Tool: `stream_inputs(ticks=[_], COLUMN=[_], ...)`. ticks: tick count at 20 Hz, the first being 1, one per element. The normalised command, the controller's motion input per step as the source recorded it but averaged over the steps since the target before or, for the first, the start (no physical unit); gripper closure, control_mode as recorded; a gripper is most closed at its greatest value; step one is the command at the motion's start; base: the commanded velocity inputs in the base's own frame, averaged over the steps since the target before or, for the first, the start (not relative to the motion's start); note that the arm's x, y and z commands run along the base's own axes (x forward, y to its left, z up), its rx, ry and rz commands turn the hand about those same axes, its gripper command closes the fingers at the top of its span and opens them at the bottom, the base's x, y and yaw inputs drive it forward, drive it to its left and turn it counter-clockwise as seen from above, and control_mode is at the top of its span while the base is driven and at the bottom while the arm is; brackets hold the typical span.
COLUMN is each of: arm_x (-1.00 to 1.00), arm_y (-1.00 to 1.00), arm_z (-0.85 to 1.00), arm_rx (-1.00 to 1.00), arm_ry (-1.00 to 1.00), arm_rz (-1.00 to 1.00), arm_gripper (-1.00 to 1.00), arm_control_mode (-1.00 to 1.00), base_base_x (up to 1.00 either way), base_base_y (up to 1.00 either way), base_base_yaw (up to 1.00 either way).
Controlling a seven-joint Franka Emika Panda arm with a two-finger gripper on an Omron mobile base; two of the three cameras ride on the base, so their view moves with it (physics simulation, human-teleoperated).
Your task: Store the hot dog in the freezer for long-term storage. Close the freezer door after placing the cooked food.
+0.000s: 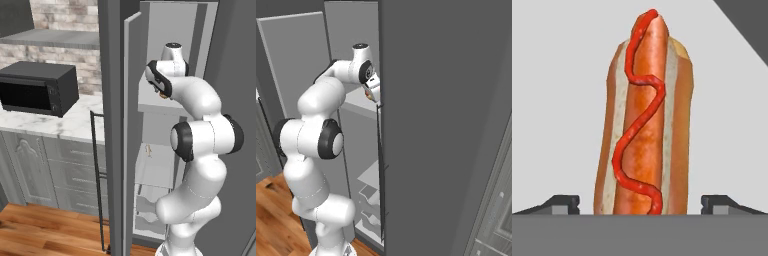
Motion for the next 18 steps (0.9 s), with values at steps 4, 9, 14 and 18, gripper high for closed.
stream_inputs(ticks=[4, 9, 14, 18], arm_x=[-0.03, -0.18, -0.35, -0.47], arm_y=[0.0, 0.01, 0.0, 0.02], arm_z=[0.0, 0.1, 0.12, 0.01], arm_rx=[0.0, 0.0, 0.0, 0.0], arm_ry=[0.0, -0.01, -0.01, -0.02], arm_rz=[0.0, 0.0, 0.0, 0.0], arm_gripper=[-1.0, -1.0, -1.0, -1.0], arm_control_mode=[-1.0, -1.0, -1.0, -1.0], base_base_x=[0.0, 0.0, 0.0, 0.0], base_base_y=[0.0, 0.0, 0.0, 0.0], base_base_yaw=[0.0, 0.0, 0.0, 0.0])
